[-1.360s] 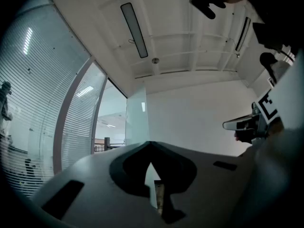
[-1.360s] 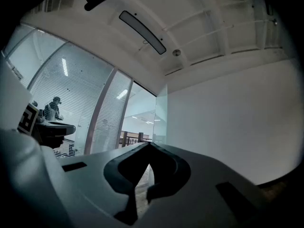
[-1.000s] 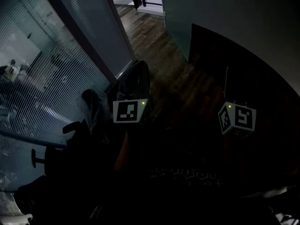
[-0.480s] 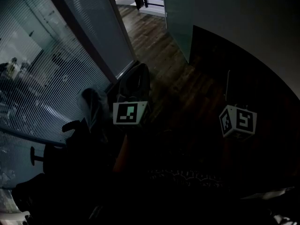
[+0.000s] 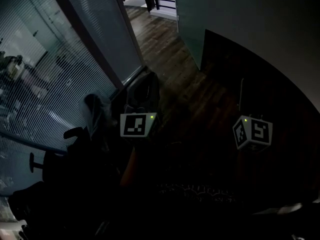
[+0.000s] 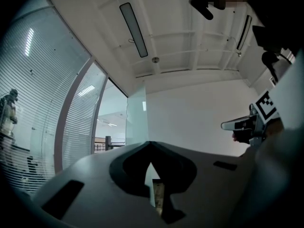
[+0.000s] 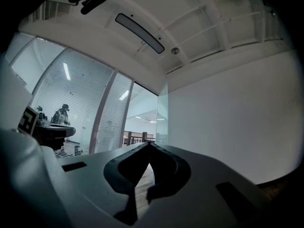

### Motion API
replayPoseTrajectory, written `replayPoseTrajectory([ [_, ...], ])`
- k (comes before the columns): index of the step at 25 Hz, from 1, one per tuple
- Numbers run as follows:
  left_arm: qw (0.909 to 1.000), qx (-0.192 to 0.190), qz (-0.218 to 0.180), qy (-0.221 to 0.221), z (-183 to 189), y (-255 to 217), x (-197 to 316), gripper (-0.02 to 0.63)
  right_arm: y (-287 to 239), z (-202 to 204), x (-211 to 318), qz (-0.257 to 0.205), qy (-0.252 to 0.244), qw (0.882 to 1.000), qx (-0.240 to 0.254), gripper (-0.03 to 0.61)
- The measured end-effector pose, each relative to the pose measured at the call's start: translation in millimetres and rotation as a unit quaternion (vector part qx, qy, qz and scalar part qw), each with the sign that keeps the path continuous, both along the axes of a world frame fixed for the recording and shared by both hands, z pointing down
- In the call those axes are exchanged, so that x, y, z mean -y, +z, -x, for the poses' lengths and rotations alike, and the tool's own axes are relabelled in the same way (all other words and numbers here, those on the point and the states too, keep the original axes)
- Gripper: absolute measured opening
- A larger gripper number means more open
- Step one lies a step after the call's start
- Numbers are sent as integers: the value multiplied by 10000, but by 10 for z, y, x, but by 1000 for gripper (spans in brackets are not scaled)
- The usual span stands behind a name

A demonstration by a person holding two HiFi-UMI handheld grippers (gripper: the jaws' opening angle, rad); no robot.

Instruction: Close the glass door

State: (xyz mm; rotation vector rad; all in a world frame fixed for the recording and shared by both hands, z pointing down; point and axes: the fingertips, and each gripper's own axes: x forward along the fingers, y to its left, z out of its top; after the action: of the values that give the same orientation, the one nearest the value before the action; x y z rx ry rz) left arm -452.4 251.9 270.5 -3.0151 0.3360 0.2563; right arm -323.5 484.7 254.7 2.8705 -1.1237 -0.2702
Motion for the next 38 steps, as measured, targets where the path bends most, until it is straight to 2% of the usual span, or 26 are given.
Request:
replayPoseTrajectory([
  [10, 9998, 52, 166, -124, -159, 109, 57, 0, 112, -256, 97, 30, -224, 9997, 102, 2],
  [29, 10000, -28, 60, 14, -1392, 52, 1156, 2, 104, -1440, 1057, 55, 22, 10000, 75, 2],
  [38, 9999, 44, 118, 111, -1771, 114, 1508, 2, 186, -1764, 1340, 103, 122, 9998, 154, 3],
])
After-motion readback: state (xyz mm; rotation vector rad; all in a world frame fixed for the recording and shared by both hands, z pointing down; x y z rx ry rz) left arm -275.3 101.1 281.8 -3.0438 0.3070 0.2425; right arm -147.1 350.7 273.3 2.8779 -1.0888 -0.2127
